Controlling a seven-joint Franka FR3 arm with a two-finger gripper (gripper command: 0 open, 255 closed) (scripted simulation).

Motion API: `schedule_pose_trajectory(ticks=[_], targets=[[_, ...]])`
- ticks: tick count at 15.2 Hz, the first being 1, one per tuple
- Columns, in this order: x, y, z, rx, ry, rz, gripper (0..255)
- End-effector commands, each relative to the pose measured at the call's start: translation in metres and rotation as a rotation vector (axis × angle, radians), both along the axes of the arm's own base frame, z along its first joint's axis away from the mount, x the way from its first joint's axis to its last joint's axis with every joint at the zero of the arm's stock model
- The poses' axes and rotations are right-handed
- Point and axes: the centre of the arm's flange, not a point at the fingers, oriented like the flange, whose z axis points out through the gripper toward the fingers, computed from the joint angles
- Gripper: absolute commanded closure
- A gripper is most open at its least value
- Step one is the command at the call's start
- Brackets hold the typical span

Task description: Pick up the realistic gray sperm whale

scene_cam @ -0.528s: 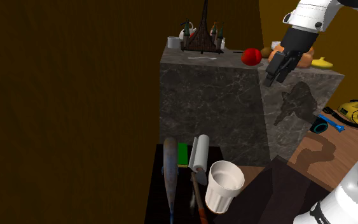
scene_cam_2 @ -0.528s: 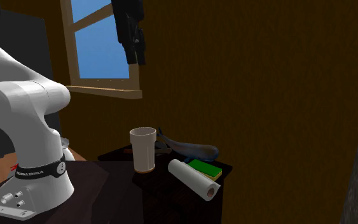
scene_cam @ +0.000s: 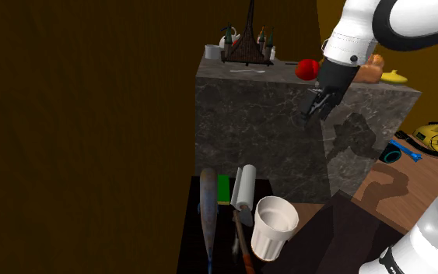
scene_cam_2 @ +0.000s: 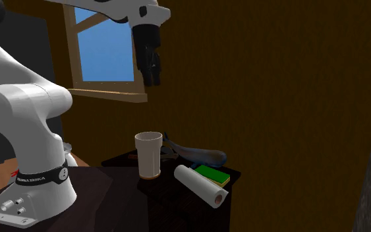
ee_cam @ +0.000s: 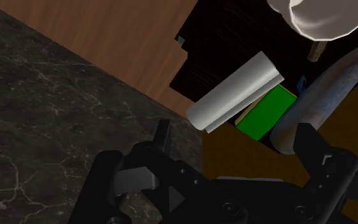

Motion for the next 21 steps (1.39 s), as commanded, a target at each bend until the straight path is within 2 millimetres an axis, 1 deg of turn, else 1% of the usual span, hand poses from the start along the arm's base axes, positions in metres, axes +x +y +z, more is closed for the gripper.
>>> schedule_pose_trajectory(ticks=[1, 11, 21], targets=[[0.005, 0.022, -0.016, -0.013, 0.003, -0.023, 0], [0.04, 0.124, -0.109, -0.08, 0.025, -0.126, 0], [0.082, 0.215, -0.208, -0.147, 0.047, -0.229, 0]])
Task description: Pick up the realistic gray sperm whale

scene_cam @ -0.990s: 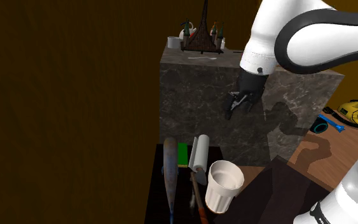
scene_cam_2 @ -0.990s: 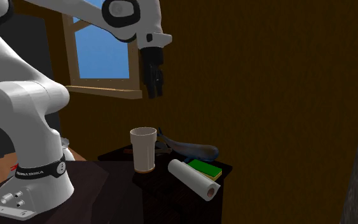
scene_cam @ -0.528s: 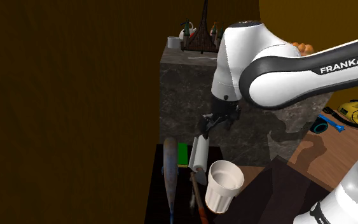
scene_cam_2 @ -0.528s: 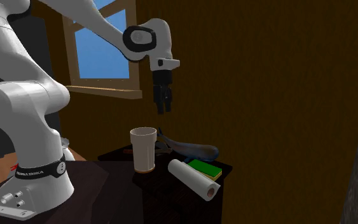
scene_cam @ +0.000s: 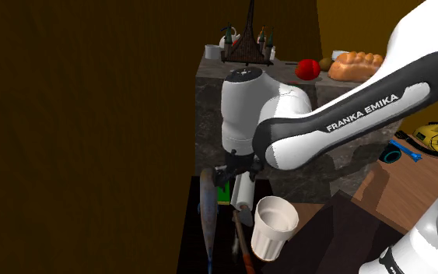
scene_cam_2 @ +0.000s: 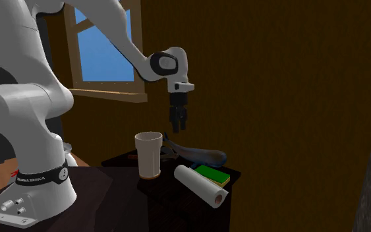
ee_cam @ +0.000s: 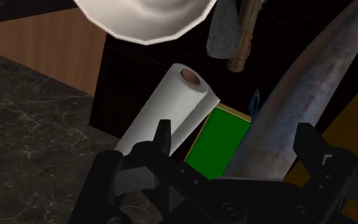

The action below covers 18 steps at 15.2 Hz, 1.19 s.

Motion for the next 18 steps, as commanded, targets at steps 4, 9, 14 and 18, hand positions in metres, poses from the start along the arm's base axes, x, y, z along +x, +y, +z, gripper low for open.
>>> schedule_pose_trajectory(ticks=[4, 9, 14, 18], targets=[[0.022, 0.043, -0.054, -0.032, 0.01, -0.055, 0], [0.045, 0.079, -0.104, -0.063, 0.02, -0.103, 0], [0.045, 0.079, -0.13, -0.063, 0.02, -0.103, 0], [0.045, 0.079, -0.144, -0.063, 0.02, -0.103, 0]])
